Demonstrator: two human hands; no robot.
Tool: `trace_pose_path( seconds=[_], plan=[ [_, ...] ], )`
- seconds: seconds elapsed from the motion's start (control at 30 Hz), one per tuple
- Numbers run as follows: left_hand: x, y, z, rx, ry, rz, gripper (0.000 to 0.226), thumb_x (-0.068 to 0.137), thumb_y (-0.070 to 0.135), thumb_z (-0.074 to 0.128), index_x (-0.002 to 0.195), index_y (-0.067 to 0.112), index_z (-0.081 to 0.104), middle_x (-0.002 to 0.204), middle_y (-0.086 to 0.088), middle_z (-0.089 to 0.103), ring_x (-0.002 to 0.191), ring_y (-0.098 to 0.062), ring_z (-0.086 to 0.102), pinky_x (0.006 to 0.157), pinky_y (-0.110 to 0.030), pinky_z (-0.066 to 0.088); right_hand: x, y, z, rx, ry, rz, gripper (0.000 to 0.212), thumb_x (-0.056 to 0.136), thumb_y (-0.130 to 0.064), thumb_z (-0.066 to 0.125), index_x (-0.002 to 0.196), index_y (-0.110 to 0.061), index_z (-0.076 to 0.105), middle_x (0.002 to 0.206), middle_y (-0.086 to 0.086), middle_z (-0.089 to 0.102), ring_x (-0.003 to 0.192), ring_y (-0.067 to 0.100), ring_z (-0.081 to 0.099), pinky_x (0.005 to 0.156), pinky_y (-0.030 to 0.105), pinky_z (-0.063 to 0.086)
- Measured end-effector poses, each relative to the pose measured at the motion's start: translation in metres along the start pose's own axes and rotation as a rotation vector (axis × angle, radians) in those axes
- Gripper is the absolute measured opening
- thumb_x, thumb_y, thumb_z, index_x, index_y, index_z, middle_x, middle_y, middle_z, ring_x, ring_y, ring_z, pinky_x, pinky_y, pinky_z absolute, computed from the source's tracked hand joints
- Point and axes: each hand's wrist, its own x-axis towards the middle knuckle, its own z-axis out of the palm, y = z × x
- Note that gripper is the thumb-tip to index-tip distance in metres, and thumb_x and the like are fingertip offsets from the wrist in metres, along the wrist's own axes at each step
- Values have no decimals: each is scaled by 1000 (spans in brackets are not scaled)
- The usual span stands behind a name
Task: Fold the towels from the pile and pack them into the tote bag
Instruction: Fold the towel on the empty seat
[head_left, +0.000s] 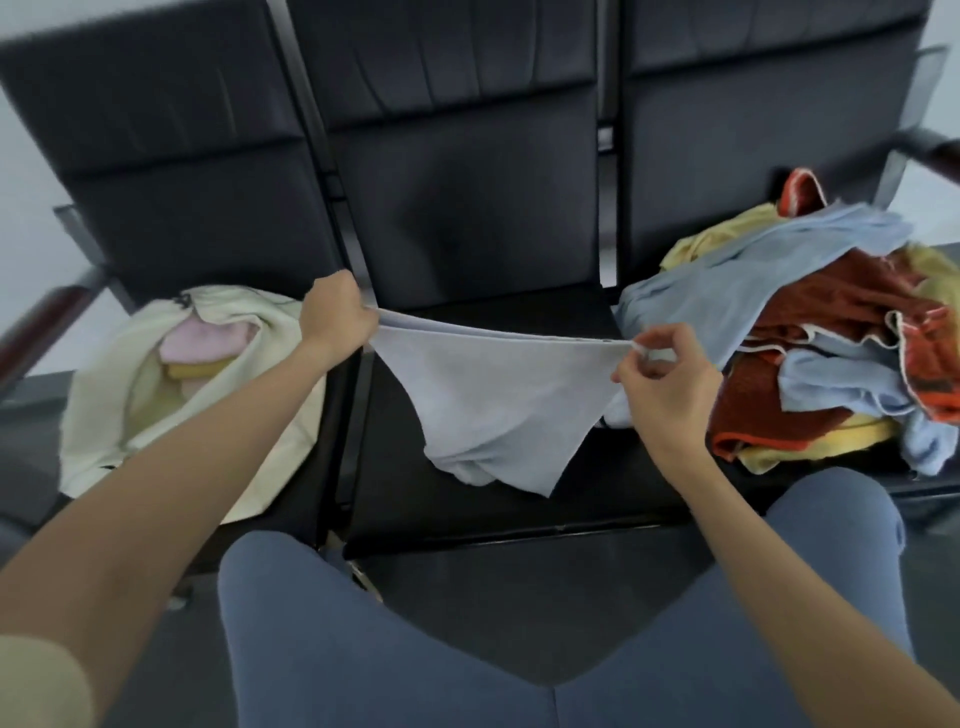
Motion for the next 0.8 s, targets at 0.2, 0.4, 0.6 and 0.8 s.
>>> trace_pose_path(
  seconds=[0.2, 0.4, 0.6, 0.8],
  plan=[
    [-9, 41, -65, -533, 322, -65, 5, 87, 6, 46, 88, 10, 49, 84, -10, 61, 55, -24, 66, 39, -23, 46, 36, -47, -12, 45, 65, -62, 14, 88, -6, 61, 95, -16, 53, 80, -12, 60, 66, 11, 69, 60, 23, 54],
    [-10, 61, -113, -644, 467, -55, 32, 93, 8, 45, 62, 13, 48, 64, -9, 61, 50, -18, 68, 40, -21, 50, 63, -88, -28, 63, 55, -161, 20, 79, -7, 63, 90, -20, 52, 80, -11, 60, 71, 20, 68, 69, 43, 56],
    [-13, 54, -133, -711, 504, -142, 30, 96, 12, 48, 67, 9, 55, 71, -14, 67, 51, -18, 69, 53, -33, 59, 82, -106, -32, -110, -36, -183, 13, 76, -8, 62, 86, -17, 61, 78, -5, 66, 68, 16, 66, 68, 33, 55],
    [-6, 34, -125, -510, 396, -140, 33, 98, 15, 46, 67, 12, 56, 73, -13, 67, 54, -22, 69, 50, -31, 57, 118, -113, -32, -110, -465, 56, 5, 79, 1, 67, 80, 0, 71, 51, 6, 67, 49, 14, 66, 52, 21, 55]
  ],
)
